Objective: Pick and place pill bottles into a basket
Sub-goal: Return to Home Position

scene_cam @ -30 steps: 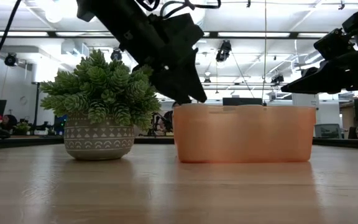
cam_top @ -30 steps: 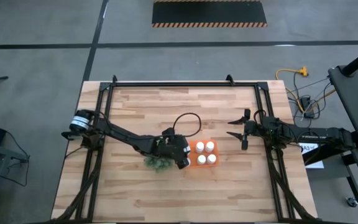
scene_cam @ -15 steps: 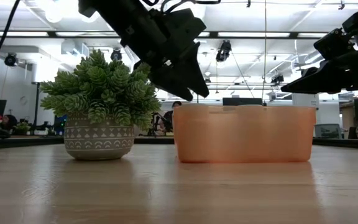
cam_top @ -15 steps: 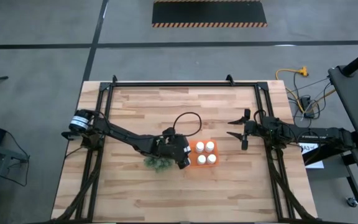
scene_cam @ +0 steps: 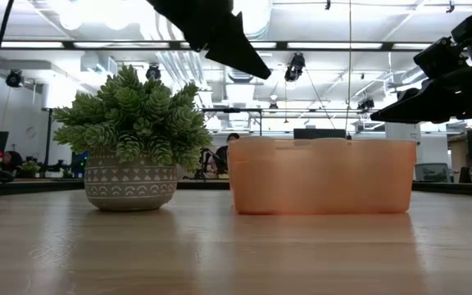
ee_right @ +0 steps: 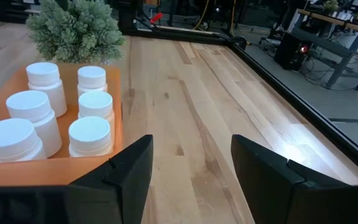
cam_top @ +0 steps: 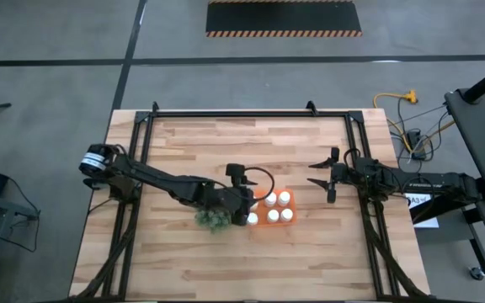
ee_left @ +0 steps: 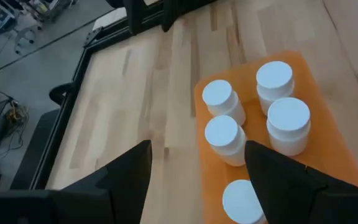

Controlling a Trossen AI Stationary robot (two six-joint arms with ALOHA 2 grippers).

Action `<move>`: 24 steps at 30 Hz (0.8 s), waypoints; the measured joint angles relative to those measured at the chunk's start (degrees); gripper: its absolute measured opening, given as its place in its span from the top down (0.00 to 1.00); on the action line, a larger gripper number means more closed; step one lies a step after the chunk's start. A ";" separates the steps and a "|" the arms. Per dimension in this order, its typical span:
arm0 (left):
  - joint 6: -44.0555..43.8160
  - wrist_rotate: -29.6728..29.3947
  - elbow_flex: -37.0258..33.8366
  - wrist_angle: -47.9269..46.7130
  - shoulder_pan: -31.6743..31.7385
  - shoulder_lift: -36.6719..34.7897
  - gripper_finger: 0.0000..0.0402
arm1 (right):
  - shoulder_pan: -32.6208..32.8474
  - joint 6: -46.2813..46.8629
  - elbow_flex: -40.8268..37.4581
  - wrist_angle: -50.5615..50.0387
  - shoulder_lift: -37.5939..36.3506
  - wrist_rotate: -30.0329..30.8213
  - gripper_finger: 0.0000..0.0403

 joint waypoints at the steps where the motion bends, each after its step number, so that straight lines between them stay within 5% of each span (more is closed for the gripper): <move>1: 0.00 0.01 -0.12 -0.04 0.00 -0.30 0.41 | 0.03 0.03 0.00 -0.01 0.00 0.00 0.48; 10: -6.76 1.68 -0.92 2.56 -0.82 -0.36 0.41 | 0.00 0.10 0.00 -0.03 0.02 0.02 0.48; 12: -6.65 8.52 -2.58 7.97 -0.58 -0.58 0.41 | 0.00 0.00 0.00 -0.05 0.02 0.02 0.48; 16: -2.16 35.94 -9.26 25.07 2.07 -3.20 0.41 | 0.00 0.03 0.00 -0.03 0.04 0.01 0.48; 18: -3.10 44.89 -13.34 32.70 4.39 -5.86 0.41 | 0.01 0.00 0.00 0.00 0.05 0.05 0.48; 24: -11.73 43.29 -25.21 34.80 11.08 -15.90 0.41 | 0.02 0.12 0.00 0.01 0.00 0.04 0.48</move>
